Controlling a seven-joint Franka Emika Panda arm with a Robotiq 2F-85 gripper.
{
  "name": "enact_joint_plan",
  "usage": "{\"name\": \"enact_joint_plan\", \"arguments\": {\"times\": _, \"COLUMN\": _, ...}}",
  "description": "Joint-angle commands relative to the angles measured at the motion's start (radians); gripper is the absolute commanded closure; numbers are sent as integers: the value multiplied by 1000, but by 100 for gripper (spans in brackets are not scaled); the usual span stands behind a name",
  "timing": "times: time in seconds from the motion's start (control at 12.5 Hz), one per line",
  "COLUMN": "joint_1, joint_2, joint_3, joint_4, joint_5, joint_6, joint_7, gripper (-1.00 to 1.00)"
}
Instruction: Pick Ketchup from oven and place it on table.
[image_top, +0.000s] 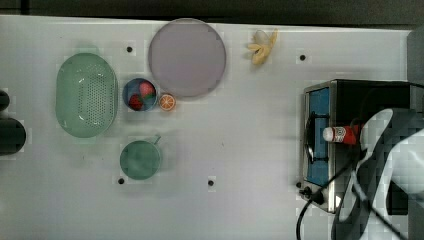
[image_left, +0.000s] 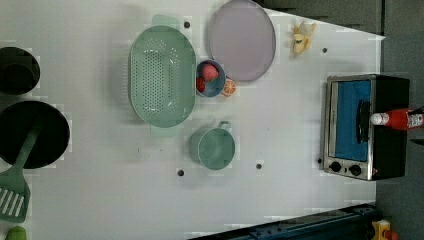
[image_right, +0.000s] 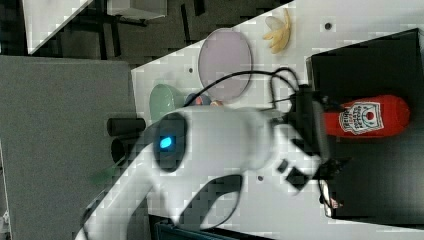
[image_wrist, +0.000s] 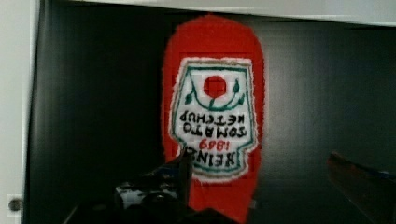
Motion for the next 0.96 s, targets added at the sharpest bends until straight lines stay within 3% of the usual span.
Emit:
{"name": "enact_joint_plan", "arguments": {"times": 0.08, "joint_1": -33, "joint_2": 33, "joint_3": 1, "joint_4": 47, "joint_5": 91, "joint_6": 49, "joint_7": -24, "gripper": -100}}
{"name": "enact_joint_plan", "arguments": {"times": 0.64, "joint_1": -47, "joint_2": 105, "joint_3": 1, "joint_4": 41, "joint_5": 137, "joint_6": 82, "joint_7": -23, "gripper": -100}}
{"name": "enact_joint_plan", "arguments": {"times": 0.72, "joint_1": -48, "joint_2": 107, "joint_3": 1, "joint_4": 38, "joint_5": 137, "joint_6": 83, "joint_7": -23, "gripper": -91}}
{"name": "enact_joint_plan", "arguments": {"times": 0.96, "joint_1": -47, "joint_2": 105, "joint_3": 2, "joint_4": 37, "joint_5": 139, "joint_6": 86, "joint_7": -23, "gripper": -24}}
